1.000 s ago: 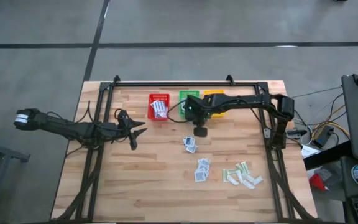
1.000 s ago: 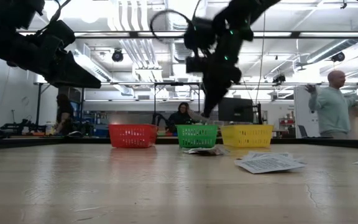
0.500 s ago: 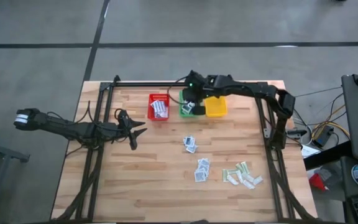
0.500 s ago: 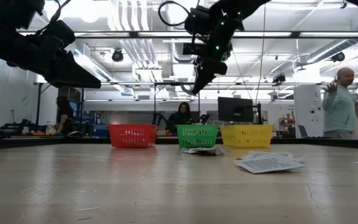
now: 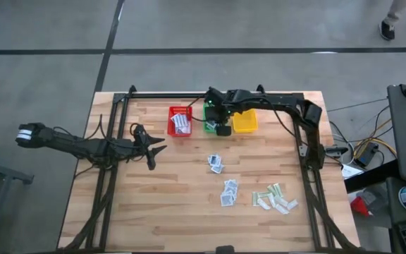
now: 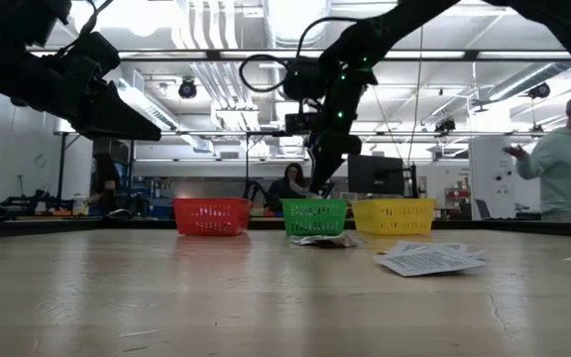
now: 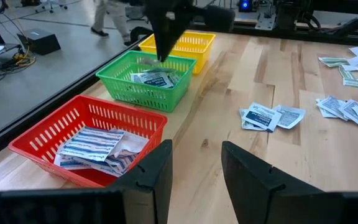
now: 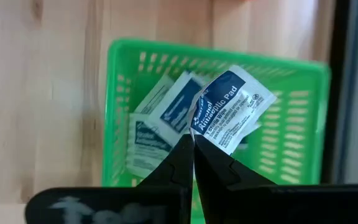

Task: Pick & Place First Aid Supplies
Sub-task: Put the alcohol pad into the green basket

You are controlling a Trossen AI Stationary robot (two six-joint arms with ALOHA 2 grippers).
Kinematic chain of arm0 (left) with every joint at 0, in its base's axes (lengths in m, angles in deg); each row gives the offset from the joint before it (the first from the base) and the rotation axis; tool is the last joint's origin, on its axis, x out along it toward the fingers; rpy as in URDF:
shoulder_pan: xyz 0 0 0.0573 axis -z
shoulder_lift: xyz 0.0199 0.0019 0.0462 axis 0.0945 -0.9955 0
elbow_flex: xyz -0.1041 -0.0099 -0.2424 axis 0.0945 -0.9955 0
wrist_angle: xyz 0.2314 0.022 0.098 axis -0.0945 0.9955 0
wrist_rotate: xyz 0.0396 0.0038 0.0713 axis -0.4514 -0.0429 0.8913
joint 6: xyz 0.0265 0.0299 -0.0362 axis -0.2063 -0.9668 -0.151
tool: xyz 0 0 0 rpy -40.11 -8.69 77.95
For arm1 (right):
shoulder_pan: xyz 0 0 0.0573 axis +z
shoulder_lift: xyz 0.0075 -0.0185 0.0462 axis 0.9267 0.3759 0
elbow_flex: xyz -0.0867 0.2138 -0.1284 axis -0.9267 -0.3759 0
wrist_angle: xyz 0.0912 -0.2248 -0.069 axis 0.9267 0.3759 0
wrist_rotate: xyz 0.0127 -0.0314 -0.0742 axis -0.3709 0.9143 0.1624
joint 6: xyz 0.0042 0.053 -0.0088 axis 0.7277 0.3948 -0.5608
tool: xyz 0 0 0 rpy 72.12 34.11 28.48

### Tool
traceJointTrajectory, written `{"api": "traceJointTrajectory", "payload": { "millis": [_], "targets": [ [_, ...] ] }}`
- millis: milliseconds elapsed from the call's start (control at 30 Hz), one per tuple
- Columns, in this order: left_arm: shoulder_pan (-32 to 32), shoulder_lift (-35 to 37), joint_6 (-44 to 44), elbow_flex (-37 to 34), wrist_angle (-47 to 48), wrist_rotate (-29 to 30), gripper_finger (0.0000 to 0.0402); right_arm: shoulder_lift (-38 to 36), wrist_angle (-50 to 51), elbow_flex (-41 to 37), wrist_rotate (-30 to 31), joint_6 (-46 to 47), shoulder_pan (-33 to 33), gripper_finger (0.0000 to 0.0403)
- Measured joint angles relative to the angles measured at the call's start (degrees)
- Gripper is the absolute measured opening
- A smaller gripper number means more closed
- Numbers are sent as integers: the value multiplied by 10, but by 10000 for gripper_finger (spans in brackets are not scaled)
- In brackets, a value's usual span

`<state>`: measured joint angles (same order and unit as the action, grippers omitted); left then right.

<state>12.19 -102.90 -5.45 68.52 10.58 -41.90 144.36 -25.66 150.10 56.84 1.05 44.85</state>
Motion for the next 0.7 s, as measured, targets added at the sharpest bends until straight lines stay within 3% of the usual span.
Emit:
{"api": "traceJointTrajectory", "payload": {
  "millis": [367, 700],
  "targets": [
    [0, 0, -1, 0, 0, 0, 133, 0, 11, 2, -7, 1, -3, 18],
    [0, 0, -1, 0, 0, 0, 133, 0, 20, 2, -5, 10, -5, 121]
  ]
}}
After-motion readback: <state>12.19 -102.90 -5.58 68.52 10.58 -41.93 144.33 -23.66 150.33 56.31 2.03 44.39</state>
